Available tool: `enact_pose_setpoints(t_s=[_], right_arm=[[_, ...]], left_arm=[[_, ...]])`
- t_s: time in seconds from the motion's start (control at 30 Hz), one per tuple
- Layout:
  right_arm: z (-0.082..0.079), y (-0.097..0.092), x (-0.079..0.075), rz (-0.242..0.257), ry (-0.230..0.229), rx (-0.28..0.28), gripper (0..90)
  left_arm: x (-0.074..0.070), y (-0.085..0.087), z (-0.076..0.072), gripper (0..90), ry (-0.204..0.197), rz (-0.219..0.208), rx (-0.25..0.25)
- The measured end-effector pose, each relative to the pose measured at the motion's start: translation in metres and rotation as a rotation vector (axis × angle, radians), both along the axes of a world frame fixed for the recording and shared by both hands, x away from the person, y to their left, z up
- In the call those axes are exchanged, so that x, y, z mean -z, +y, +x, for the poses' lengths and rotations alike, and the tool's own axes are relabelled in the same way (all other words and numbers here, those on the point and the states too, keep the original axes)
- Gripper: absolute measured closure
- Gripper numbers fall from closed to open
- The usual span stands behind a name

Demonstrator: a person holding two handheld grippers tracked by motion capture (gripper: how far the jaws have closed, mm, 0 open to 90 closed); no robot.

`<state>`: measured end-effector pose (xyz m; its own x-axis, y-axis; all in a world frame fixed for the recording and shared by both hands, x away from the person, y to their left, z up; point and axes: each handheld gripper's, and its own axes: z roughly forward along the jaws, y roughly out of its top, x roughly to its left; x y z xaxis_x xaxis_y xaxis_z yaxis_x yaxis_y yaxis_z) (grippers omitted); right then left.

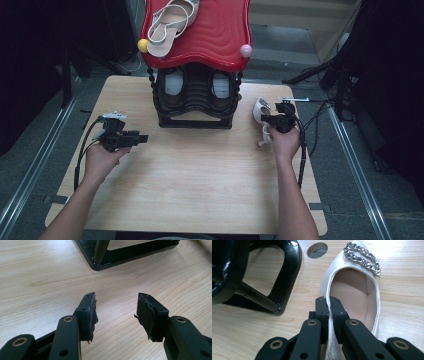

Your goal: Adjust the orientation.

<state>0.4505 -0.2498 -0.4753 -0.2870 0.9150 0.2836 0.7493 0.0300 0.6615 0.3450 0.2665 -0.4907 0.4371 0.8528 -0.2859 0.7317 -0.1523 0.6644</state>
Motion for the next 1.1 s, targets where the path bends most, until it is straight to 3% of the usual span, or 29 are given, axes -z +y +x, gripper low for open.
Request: enact_pose_setpoints(t_s=[0.6,0.93,1.1], right_arm=[[-0.005,0.003,-0.014,0.059,0.005,-0.029,88.1],[-0.003,0.001,-0.025,0.03,0.007,-0.032,88.0],[0.001,0.0,-0.033,0.048,0.013,-0.033,88.0]], left_arm=[[-0.001,-0.001,0.0,50.0,0.001,0.001,0.013],[-0.001,0.0,0.0,50.0,0.001,-0.017,0.007],[-0.001,-0.003,-0.001,50.0,0.0,-0.013,0.011]])
